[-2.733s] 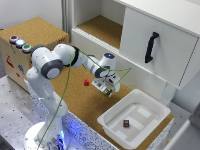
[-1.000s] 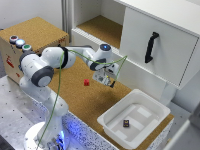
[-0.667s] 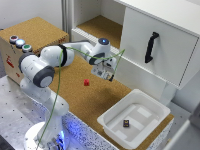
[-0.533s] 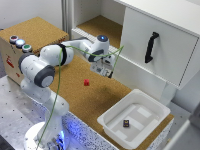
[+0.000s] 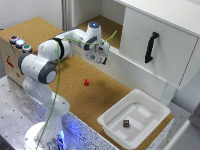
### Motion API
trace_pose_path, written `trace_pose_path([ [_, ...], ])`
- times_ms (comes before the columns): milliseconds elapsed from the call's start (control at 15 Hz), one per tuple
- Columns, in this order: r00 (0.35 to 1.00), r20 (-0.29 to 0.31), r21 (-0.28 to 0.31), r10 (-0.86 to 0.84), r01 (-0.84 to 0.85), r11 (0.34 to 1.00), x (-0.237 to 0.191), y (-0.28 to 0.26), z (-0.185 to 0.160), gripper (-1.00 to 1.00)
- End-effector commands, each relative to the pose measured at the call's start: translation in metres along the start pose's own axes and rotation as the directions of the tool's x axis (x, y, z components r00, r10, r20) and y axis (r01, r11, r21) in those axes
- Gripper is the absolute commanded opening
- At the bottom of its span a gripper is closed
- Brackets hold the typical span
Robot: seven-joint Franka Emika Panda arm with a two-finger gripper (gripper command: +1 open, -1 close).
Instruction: Put the yellow block inside the left cabinet
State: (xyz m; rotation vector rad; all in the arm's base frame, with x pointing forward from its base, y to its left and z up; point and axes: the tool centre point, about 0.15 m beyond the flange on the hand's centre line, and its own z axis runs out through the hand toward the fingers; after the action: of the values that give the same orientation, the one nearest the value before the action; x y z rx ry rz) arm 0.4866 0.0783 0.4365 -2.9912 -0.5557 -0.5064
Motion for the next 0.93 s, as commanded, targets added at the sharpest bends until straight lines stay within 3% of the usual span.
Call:
trace_pose_path([
  [0, 0.996, 0.084, -0.038, -0.035, 0.038, 0.999, 0.081, 0.003, -0.008, -1.0],
  [400, 0.997, 0.082, -0.067, 0.001, 0.004, 0.998, 0.14, 0.02, 0.005, -1.0],
  [867, 0.998, 0.064, -0.06, 0.025, -0.022, 0.998, 0.171, 0.025, 0.013, -1.0],
])
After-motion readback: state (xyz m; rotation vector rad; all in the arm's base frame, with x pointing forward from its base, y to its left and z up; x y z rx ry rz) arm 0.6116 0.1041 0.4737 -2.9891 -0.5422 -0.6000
